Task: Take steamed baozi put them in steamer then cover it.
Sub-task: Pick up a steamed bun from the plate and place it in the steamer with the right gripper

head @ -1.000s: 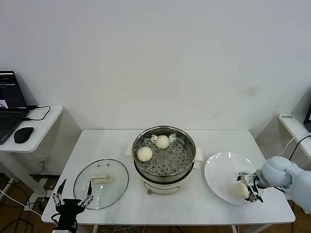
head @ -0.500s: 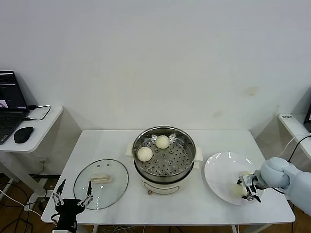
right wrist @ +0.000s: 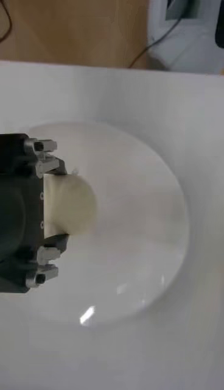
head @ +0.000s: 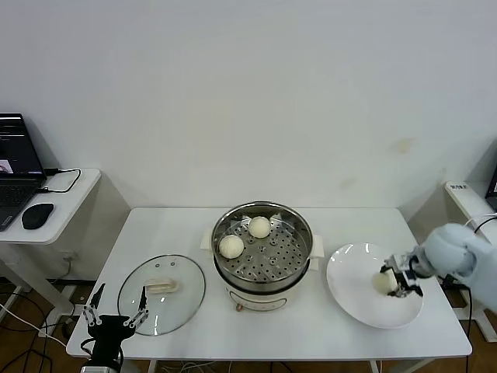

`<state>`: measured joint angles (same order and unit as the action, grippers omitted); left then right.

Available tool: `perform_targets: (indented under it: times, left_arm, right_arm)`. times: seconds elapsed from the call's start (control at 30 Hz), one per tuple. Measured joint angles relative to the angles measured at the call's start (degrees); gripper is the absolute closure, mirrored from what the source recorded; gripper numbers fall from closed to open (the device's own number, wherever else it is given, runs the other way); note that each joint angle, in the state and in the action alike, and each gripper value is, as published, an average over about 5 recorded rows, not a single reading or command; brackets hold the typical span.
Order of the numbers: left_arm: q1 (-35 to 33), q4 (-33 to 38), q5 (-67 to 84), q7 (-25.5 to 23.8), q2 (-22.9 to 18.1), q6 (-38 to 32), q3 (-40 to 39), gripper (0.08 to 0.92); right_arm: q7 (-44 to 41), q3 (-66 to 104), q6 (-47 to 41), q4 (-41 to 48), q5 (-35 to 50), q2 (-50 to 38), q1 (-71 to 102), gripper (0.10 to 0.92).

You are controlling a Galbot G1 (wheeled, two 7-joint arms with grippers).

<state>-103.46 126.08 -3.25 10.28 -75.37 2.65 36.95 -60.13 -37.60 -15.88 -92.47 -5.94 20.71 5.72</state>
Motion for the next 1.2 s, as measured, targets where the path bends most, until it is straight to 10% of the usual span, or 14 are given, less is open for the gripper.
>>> perform_targets:
  times: [0.67, 1.2]
  left_arm:
    - [-0.31, 0.28, 0.7, -0.02, -0.1, -0.03, 0.73, 0.177]
    - [0.0, 0.55, 1.01, 0.03, -0.96, -0.02, 2.24, 0.177]
  right_arm:
    - [2.65, -24.39, -0.3, -1.22, 15.06, 19.12, -37.35, 0.414]
    - [4.12, -36.59, 12.25, -0.38, 11.46, 33.59, -40.05, 0.406]
